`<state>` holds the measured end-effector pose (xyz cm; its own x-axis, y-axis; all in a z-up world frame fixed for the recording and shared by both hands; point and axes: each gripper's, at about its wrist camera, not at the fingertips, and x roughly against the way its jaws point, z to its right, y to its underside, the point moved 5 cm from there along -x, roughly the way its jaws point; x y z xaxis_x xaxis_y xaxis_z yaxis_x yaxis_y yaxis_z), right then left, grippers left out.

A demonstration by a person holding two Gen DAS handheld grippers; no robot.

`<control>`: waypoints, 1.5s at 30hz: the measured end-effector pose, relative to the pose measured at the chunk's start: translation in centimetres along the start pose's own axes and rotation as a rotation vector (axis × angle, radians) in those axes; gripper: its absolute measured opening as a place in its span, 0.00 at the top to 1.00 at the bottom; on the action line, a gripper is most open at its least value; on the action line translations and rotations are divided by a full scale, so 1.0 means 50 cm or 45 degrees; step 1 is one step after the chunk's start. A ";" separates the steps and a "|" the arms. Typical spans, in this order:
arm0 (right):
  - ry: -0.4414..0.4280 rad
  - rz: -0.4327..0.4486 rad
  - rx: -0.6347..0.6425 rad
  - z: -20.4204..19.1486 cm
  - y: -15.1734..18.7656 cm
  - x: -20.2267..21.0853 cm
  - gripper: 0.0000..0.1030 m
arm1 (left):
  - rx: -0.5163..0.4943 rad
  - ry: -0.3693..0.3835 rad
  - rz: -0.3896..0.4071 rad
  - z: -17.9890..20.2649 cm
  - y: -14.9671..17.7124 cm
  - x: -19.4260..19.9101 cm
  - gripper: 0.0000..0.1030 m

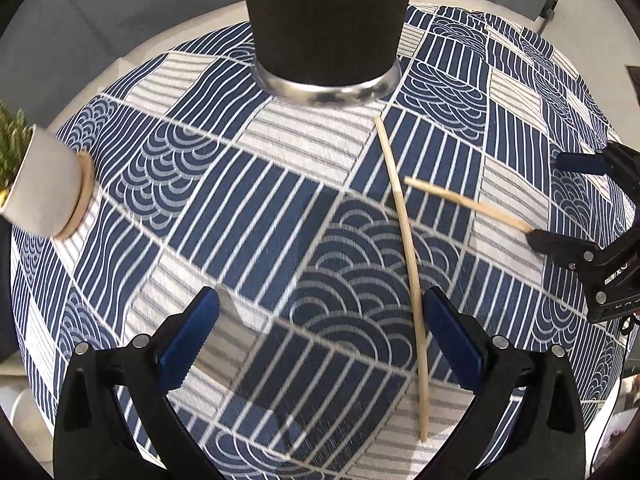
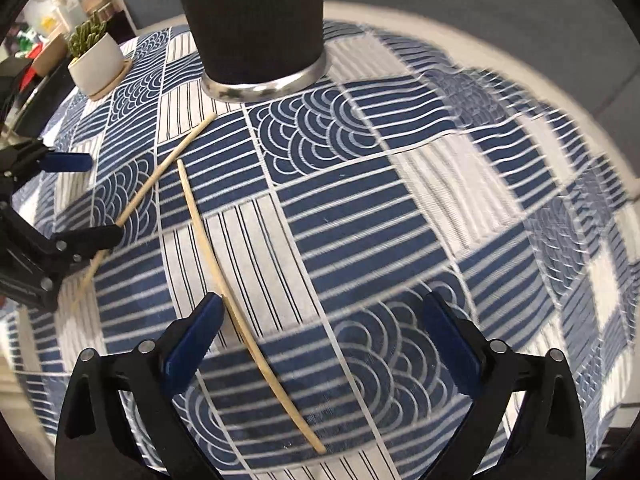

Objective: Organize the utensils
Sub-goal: 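Open both grippers and return them to the last sticks on the cloth, then grasp a stick with the right gripper while the left gripper grasps the last one, then lift both sticks over the black cup and drop them in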

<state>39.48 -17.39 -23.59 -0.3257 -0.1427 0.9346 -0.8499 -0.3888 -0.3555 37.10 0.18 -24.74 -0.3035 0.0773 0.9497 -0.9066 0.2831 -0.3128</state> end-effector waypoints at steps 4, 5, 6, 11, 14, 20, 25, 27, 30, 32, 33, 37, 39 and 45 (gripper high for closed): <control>-0.014 -0.072 0.051 -0.006 -0.033 -0.014 0.06 | -0.034 0.014 0.021 -0.001 -0.010 -0.003 0.04; -0.014 -0.079 0.058 -0.009 -0.037 -0.014 0.07 | -0.033 0.015 0.025 -0.003 -0.009 -0.004 0.04; -0.007 -0.084 0.053 -0.008 -0.044 -0.016 0.08 | -0.028 0.014 0.026 -0.003 -0.009 -0.004 0.04; -0.016 -0.058 0.058 -0.014 -0.057 0.012 0.82 | 0.021 0.000 0.064 -0.023 -0.005 0.016 0.32; 0.008 -0.060 0.101 -0.018 -0.048 0.018 0.95 | 0.059 -0.009 0.081 -0.046 0.005 0.030 0.70; 0.024 -0.025 0.010 0.002 -0.017 0.033 0.95 | 0.109 0.044 0.054 -0.082 0.043 0.048 0.95; -0.001 0.022 -0.071 0.030 0.016 0.056 0.95 | 0.169 0.068 0.063 -0.106 0.075 0.065 0.95; -0.014 0.059 -0.095 0.032 0.016 0.079 0.95 | 0.197 0.082 0.068 -0.117 0.085 0.081 0.95; -0.039 0.141 -0.120 0.039 -0.002 0.131 0.95 | 0.186 0.044 0.094 -0.130 0.079 0.111 0.95; -0.062 0.218 -0.119 0.037 -0.018 0.175 0.95 | 0.183 0.017 0.133 -0.147 0.071 0.144 0.95; -0.075 0.250 -0.113 0.039 -0.034 0.193 0.95 | 0.185 -0.002 0.141 -0.151 0.067 0.154 0.95; -0.091 0.354 -0.081 0.045 -0.100 0.238 0.95 | 0.215 -0.051 0.201 -0.168 0.031 0.198 0.95; -0.071 0.420 -0.036 0.044 -0.125 0.268 0.95 | 0.204 -0.071 0.235 -0.177 0.008 0.218 0.95; -0.065 0.524 -0.029 0.045 -0.188 0.332 0.95 | 0.191 -0.100 0.287 -0.186 -0.062 0.258 0.95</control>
<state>42.99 -18.16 -4.72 -0.6201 -0.3271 0.7131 -0.6619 -0.2697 -0.6994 38.75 9.20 -11.38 -0.5189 0.0464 0.8536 -0.8451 0.1220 -0.5204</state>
